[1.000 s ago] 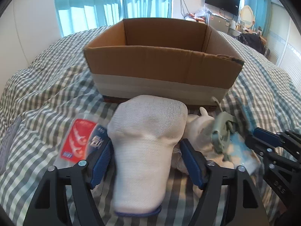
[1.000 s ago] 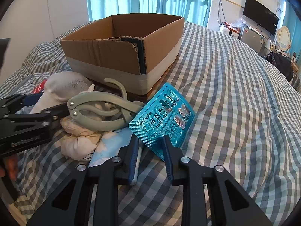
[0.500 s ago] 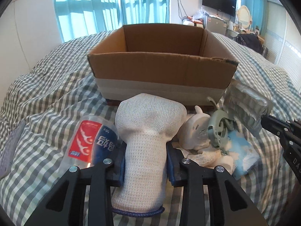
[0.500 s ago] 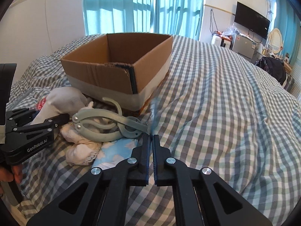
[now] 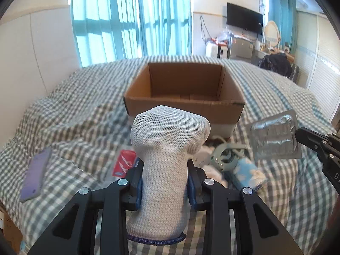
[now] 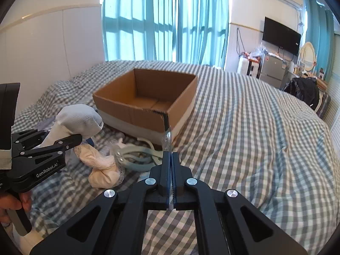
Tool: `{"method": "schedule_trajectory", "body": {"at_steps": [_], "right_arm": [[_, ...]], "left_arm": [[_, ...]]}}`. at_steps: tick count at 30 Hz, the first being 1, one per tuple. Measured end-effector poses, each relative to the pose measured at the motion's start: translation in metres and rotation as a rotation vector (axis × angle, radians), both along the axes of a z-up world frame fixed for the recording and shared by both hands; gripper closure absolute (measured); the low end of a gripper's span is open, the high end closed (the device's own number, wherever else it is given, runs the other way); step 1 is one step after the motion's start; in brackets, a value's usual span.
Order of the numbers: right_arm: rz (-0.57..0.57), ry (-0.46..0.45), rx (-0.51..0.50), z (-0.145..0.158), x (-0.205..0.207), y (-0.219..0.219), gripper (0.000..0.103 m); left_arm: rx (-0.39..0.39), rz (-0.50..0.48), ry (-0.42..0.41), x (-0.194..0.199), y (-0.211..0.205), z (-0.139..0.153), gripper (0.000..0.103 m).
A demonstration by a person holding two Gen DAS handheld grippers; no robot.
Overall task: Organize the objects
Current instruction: 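Carry the sock and blister pack over the box with both tools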
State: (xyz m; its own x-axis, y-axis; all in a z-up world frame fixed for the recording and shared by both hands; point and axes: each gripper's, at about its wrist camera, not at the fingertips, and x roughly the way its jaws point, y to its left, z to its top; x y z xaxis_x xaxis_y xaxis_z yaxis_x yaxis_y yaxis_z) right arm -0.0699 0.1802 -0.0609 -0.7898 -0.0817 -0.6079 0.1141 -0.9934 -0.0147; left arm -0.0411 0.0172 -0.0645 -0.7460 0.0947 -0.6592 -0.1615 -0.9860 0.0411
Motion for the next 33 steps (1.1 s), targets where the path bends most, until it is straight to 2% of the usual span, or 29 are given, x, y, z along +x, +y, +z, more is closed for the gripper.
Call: {"method": "schedule_trajectory", "body": {"at_steps": [10,17,22,26,33], "right_arm": [[0.025,0.096,0.012,0.049,0.016,-0.015,0.103],[0.052,0.167,0.029,0.087,0.01,-0.021,0.103],[0.07,0.203,0.034,0.107,-0.007,-0.027,0.103],[0.079,0.211,0.035,0.112,-0.031,-0.029,0.103],[0.09,0.225,0.025,0.12,-0.081,-0.031,0.103]], "left_arm": [[0.046,0.014,0.102,0.01,-0.012,0.044,0.071],[0.082,0.003,0.149,-0.002,-0.014,0.072,0.071],[0.09,-0.01,0.174,-0.016,-0.01,0.087,0.071],[0.112,-0.017,0.165,-0.039,-0.008,0.095,0.071],[0.106,-0.011,0.182,-0.081,0.003,0.108,0.071]]}}
